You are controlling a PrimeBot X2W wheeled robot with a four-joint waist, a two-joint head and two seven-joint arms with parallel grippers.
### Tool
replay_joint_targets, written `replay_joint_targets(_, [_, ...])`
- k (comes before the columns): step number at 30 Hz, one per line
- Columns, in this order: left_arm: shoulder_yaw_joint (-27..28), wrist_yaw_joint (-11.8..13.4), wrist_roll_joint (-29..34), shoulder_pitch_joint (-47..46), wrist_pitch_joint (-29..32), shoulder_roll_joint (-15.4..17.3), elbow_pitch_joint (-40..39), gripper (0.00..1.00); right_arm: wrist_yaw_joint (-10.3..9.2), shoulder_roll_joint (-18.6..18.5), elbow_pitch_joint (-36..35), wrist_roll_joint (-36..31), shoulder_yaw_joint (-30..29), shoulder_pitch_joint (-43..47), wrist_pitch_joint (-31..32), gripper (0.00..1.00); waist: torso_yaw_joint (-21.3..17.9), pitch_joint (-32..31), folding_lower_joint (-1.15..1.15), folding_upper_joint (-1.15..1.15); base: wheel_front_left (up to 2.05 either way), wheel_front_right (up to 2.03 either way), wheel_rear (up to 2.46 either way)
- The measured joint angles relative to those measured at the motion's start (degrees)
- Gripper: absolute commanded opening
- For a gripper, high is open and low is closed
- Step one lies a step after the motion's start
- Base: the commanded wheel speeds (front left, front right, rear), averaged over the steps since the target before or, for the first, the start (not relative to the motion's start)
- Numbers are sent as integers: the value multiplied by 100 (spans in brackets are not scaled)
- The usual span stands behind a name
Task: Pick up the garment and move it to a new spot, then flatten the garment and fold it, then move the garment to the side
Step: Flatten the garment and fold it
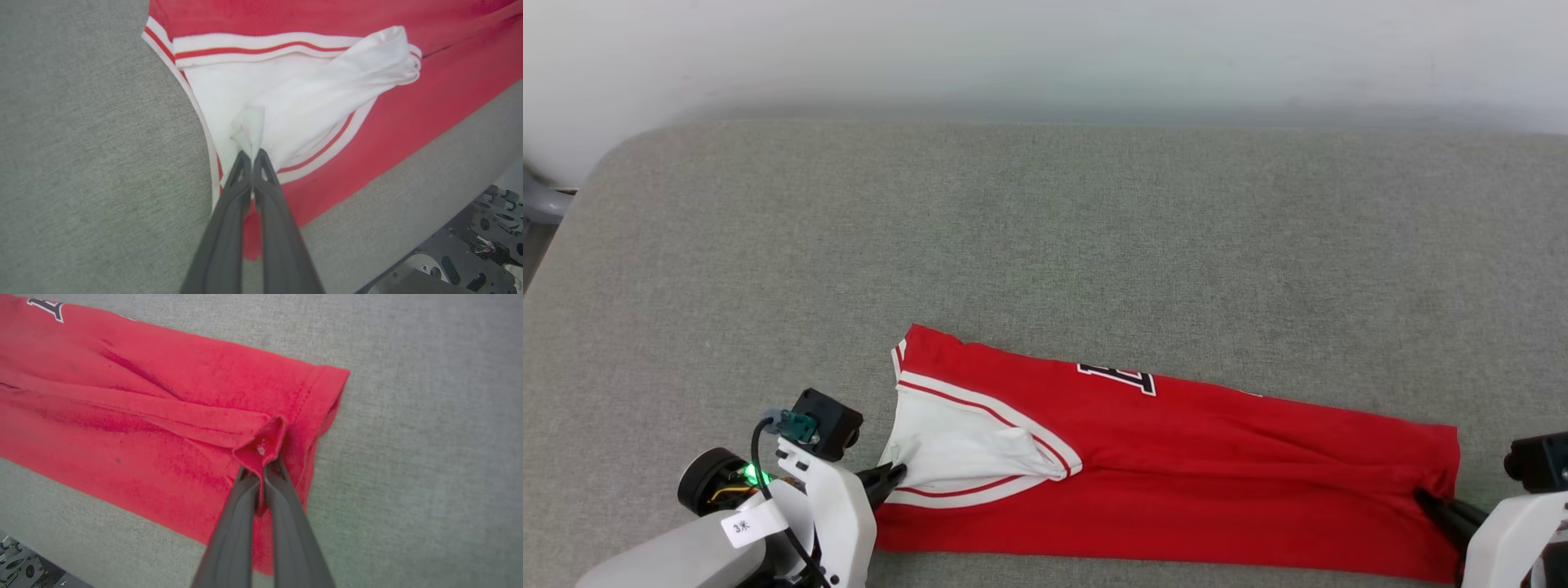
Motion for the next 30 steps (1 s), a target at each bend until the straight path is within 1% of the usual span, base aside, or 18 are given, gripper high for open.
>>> replay_joint_targets(4, [-4,26,93,63,23,-103,224,0,0,153,140,16,37,50,-55,0,-6,68,0,0,0,0,0])
replay_joint_targets(6, [7,27,34,160,-78,-202,291,0,0,193,180,38,45,50,-134,0,-13,63,1,0,0,0,0])
replay_joint_targets(7, [20,34,21,198,-140,-237,322,22,0,196,197,41,37,48,-171,42,-17,48,0,0,0,0,0])
replay_joint_targets(8, [42,66,25,229,-226,-257,343,54,0,196,203,55,34,49,-213,100,-21,24,0,0,0,0,0])
replay_joint_targets(9, [79,108,42,252,-339,-267,368,100,0,196,191,60,21,48,-264,100,-25,-5,0,0,0,0,0])
replay_joint_targets(14, [229,389,151,404,-913,-344,328,100,-1,52,-130,208,-148,73,-359,100,-37,-202,0,0,0,0,0])
replay_joint_targets(18, [423,806,314,513,-1491,-348,286,100,-1,-104,-570,514,-394,190,-154,100,-37,-360,0,0,0,0,0])
replay_joint_targets(21, [612,1137,458,632,-1793,-422,234,100,-1,-330,-826,623,-690,199,41,100,-28,-429,0,0,0,0,0])
replay_joint_targets(24, [879,1393,672,748,-1923,-531,250,100,-1,-481,-879,747,-910,199,372,100,-7,-446,0,0,0,0,0])
replay_joint_targets(26, [1123,1556,901,839,-1940,-598,246,100,-1,-523,-821,959,-1056,194,676,100,12,-442,0,0,0,0,0])
replay_joint_targets(30, [2003,1841,1655,1104,-1958,-810,45,100,-2,-617,-505,1318,-1192,182,1419,100,63,-402,0,0,0,0,0])
